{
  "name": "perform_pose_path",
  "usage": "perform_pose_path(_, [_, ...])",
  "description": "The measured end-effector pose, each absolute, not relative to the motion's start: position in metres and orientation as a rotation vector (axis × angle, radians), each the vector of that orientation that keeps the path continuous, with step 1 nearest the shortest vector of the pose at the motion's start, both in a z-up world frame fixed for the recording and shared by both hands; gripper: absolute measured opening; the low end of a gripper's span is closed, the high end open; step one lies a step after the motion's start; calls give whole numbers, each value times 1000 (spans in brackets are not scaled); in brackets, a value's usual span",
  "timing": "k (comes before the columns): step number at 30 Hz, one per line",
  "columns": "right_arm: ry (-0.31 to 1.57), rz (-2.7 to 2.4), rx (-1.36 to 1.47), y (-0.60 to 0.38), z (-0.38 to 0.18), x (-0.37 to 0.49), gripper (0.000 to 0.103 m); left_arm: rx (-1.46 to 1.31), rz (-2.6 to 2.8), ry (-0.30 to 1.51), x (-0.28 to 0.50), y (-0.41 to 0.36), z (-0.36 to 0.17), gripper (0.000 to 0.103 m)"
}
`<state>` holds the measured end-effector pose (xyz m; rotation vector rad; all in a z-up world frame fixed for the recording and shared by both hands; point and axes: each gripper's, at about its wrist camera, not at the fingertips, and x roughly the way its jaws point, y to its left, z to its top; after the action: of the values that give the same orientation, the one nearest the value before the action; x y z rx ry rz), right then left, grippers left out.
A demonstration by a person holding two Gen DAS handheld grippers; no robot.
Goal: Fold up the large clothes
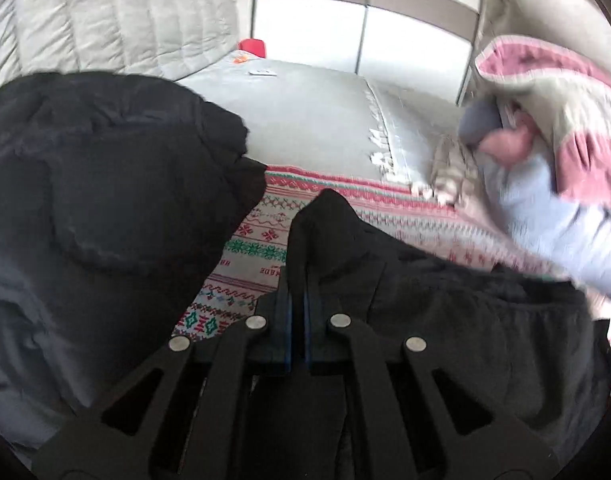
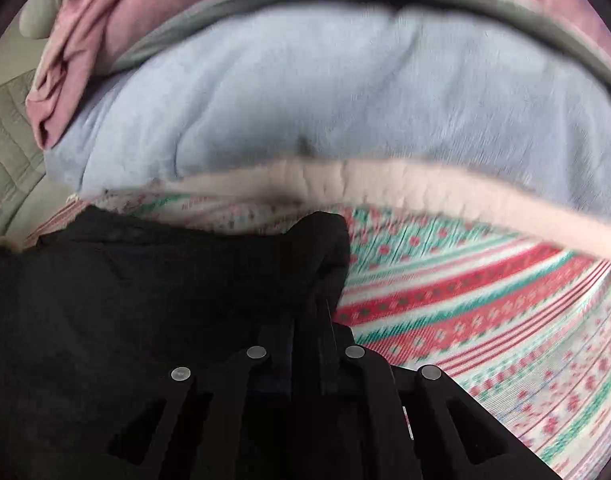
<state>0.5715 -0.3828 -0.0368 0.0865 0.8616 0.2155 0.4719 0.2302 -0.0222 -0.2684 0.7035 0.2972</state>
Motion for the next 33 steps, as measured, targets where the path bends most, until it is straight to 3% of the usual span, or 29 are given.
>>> perform_pose_path(7, [651, 169, 184, -397, 41, 560, 6, -336, 397, 544, 472, 232, 4, 5])
perform_pose_path(9, [663, 149, 231, -393, 35, 570, 6, -285, 453, 568, 488, 226, -9, 5])
perform_pose_path(14, [822, 33, 204, -359, -47, 608, 7, -235, 525, 725, 524, 224, -69, 5])
perform_pose_path(21, [814, -16, 142, -340, -52, 631, 8, -186, 557, 751, 545, 218, -77, 5])
perform_pose_path(26, [914, -10, 163, -342, -63, 644, 28, -228, 465, 894, 552, 225, -86, 9])
perform_pose_path(28, [939, 6, 133, -343, -54, 643, 41, -243, 423, 915, 546, 228, -79, 16])
perform_pose_path(30, [932, 32, 142, -357, -32, 625, 47, -256, 373, 890, 529, 229, -60, 20])
perform_pose_path(32, [886, 76, 163, -364, -7, 606, 62, -266, 321, 868, 508, 228, -37, 33])
perform_pose_path(33, [872, 87, 150, -366, 5, 598, 66, -276, 293, 855, 495, 227, -25, 46])
